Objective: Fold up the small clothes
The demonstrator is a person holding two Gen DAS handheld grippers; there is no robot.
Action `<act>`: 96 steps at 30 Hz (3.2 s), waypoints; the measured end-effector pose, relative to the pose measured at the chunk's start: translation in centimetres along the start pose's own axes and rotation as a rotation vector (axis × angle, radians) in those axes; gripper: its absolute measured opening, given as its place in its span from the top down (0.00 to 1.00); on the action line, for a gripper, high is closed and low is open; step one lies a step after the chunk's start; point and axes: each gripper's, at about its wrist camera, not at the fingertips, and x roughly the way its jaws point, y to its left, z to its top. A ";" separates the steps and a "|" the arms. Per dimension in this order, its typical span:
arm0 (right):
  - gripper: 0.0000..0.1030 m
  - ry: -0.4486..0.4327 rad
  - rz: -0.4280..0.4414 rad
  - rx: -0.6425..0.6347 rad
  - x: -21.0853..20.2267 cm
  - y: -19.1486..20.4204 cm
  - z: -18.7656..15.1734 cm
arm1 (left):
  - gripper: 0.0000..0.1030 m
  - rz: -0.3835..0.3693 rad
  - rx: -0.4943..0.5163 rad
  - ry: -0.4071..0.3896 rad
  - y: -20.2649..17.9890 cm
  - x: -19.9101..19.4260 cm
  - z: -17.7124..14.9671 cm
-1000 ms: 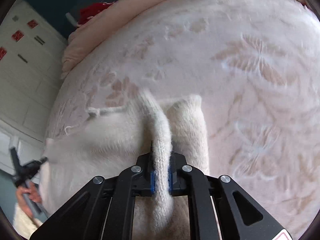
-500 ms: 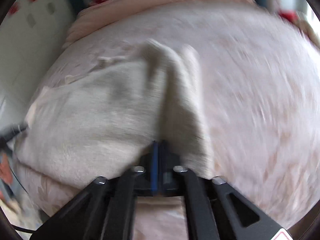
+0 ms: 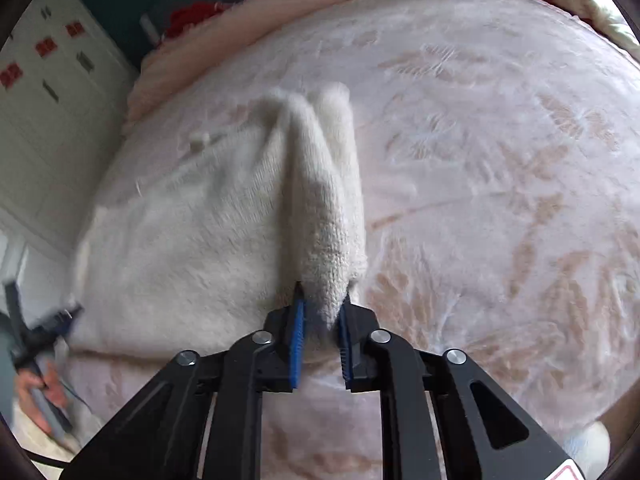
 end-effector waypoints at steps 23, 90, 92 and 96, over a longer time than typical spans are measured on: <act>0.87 0.071 0.166 -0.349 4.3 15.3 2.0 | 0.57 -0.098 0.133 0.007 -9.5 -1.2 2.5; 0.90 0.004 -0.097 -0.160 6.1 6.2 4.9 | 0.48 -0.168 -0.101 -0.010 -3.1 -2.1 3.0; 0.82 -0.024 -0.063 -0.172 4.5 7.5 4.8 | 0.41 -0.135 -0.241 -0.062 1.9 -4.0 2.2; 0.82 -0.033 0.105 -0.266 2.6 13.5 3.6 | 0.37 -0.147 -0.395 -0.077 7.2 -5.1 0.2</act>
